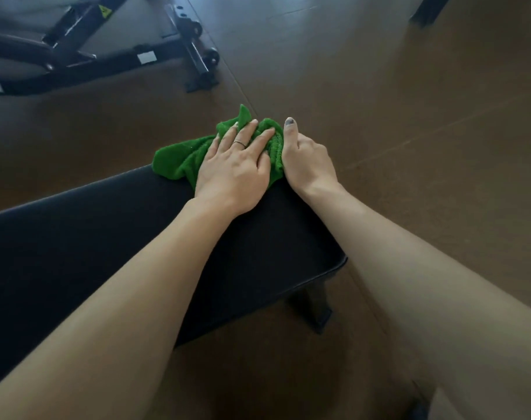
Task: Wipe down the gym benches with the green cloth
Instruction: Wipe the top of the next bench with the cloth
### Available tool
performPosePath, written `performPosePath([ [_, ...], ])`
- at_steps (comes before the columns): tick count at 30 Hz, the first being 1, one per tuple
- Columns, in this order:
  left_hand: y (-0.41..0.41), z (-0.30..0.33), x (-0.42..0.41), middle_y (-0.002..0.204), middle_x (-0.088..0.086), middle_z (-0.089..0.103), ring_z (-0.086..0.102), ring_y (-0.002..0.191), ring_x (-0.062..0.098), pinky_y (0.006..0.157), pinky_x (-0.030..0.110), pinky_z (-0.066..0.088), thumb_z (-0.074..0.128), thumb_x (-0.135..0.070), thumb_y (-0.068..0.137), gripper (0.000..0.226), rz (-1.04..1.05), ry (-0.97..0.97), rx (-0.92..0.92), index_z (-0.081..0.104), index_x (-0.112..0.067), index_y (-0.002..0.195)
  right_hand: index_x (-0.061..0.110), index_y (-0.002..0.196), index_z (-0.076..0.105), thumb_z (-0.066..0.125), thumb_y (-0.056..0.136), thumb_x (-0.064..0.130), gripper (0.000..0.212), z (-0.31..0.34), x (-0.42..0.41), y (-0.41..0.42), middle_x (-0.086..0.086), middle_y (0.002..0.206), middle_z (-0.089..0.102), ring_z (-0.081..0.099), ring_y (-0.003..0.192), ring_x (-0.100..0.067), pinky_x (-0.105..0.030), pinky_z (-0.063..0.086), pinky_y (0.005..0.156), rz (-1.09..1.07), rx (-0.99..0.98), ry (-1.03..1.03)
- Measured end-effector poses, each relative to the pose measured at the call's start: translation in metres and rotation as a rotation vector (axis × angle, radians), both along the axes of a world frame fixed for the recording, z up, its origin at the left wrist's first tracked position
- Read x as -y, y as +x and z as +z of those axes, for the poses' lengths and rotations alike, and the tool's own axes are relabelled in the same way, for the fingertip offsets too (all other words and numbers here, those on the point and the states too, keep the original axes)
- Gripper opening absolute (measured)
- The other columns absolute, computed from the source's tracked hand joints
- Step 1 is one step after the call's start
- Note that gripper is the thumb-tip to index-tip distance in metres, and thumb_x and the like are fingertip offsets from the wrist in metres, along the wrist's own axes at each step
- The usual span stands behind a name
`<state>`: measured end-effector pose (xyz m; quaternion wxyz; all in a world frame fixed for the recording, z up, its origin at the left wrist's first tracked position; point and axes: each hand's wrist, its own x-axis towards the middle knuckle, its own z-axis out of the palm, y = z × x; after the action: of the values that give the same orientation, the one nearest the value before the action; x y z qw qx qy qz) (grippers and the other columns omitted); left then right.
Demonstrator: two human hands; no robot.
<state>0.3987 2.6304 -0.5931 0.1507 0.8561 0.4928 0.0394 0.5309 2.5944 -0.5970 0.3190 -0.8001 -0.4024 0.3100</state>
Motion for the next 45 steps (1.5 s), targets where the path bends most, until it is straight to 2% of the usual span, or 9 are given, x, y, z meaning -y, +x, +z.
performPosePath([
  [7, -0.007, 0.004, 0.110, 0.171, -0.017, -0.003, -0.010, 0.157, 0.008, 0.128, 0.035, -0.008, 0.018, -0.046, 0.108, 0.054, 0.214, -0.025, 0.006, 0.009, -0.044, 0.162, 0.009, 0.142, 0.060, 0.021, 0.102, 0.065, 0.079, -0.004, 0.007, 0.019, -0.012, 0.144, 0.059, 0.052, 0.138, -0.032, -0.041, 0.035, 0.118, -0.001, -0.426, -0.137],
  [10, 0.002, 0.004, 0.173, 0.170, -0.017, 0.002, -0.007, 0.157, 0.008, 0.128, 0.034, -0.006, 0.013, -0.049, 0.106, 0.056, 0.347, 0.002, 0.001, 0.013, -0.042, 0.162, 0.025, 0.149, 0.054, 0.031, 0.077, 0.080, 0.094, -0.027, 0.035, 0.027, -0.002, 0.150, 0.057, 0.050, 0.141, -0.026, -0.046, 0.033, 0.121, 0.136, -0.555, -0.126],
  [13, 0.020, 0.002, 0.195, 0.171, -0.014, 0.008, -0.003, 0.158, 0.011, 0.129, 0.036, -0.003, 0.011, -0.048, 0.106, 0.057, 0.475, 0.019, -0.019, 0.017, -0.039, 0.162, 0.028, 0.162, 0.032, 0.030, 0.107, 0.057, 0.062, -0.006, 0.065, 0.034, 0.004, 0.164, 0.037, 0.032, 0.152, -0.018, -0.036, 0.020, 0.125, 0.260, -0.527, -0.152],
  [19, 0.045, 0.003, 0.152, 0.171, -0.013, 0.006, -0.003, 0.158, 0.013, 0.128, 0.037, -0.001, 0.015, -0.045, 0.106, 0.056, 0.574, 0.030, -0.023, 0.016, -0.041, 0.162, 0.027, 0.166, 0.014, 0.016, 0.110, 0.054, 0.062, -0.020, 0.048, 0.039, -0.006, 0.170, 0.025, 0.012, 0.159, -0.029, -0.050, 0.012, 0.127, 0.384, -0.505, -0.179],
  [23, 0.057, 0.001, 0.102, 0.172, -0.011, 0.004, -0.004, 0.159, 0.014, 0.128, 0.038, -0.003, 0.021, -0.042, 0.109, 0.054, 0.608, 0.006, -0.016, 0.016, -0.040, 0.162, 0.031, 0.162, 0.024, 0.016, 0.105, 0.059, 0.064, -0.031, 0.043, 0.040, -0.004, 0.165, 0.036, 0.023, 0.155, -0.034, -0.056, 0.022, 0.124, 0.447, -0.459, -0.153],
  [29, 0.067, 0.003, 0.089, 0.172, -0.010, 0.002, -0.006, 0.158, 0.013, 0.129, 0.038, -0.005, 0.021, -0.042, 0.109, 0.055, 0.591, -0.031, 0.003, 0.013, -0.037, 0.164, 0.013, 0.159, 0.031, 0.025, 0.114, 0.025, 0.047, -0.021, 0.043, 0.052, -0.011, 0.157, 0.043, 0.043, 0.142, -0.028, -0.038, 0.035, 0.116, 0.565, -0.412, -0.137],
  [36, 0.076, 0.006, 0.155, 0.171, -0.013, 0.000, -0.011, 0.158, 0.011, 0.129, 0.036, -0.005, 0.014, -0.047, 0.107, 0.058, 0.530, -0.008, -0.039, 0.009, -0.038, 0.163, 0.019, 0.116, 0.068, 0.042, 0.109, 0.039, 0.034, -0.021, 0.026, 0.085, -0.008, 0.107, 0.076, 0.074, 0.096, -0.026, -0.042, 0.061, 0.080, 0.171, -0.915, -0.289],
  [39, 0.081, 0.004, 0.112, 0.172, -0.011, -0.001, -0.010, 0.158, 0.013, 0.128, 0.037, -0.005, 0.018, -0.046, 0.108, 0.057, 0.519, -0.024, -0.046, 0.009, -0.038, 0.163, 0.025, 0.145, 0.053, 0.029, 0.109, 0.054, 0.053, -0.014, 0.003, 0.090, -0.008, 0.132, 0.068, 0.069, 0.113, -0.027, -0.049, 0.057, 0.097, 0.153, -0.935, -0.244],
  [45, 0.089, 0.003, 0.005, 0.172, -0.005, 0.013, 0.004, 0.159, 0.019, 0.129, 0.041, 0.001, 0.021, -0.045, 0.107, 0.057, 0.494, -0.042, -0.090, 0.020, -0.035, 0.163, 0.028, 0.155, 0.045, 0.024, 0.108, 0.058, 0.059, -0.005, 0.002, 0.069, 0.001, 0.148, 0.055, 0.051, 0.135, -0.018, -0.047, 0.036, 0.120, 0.262, -0.816, -0.147],
])
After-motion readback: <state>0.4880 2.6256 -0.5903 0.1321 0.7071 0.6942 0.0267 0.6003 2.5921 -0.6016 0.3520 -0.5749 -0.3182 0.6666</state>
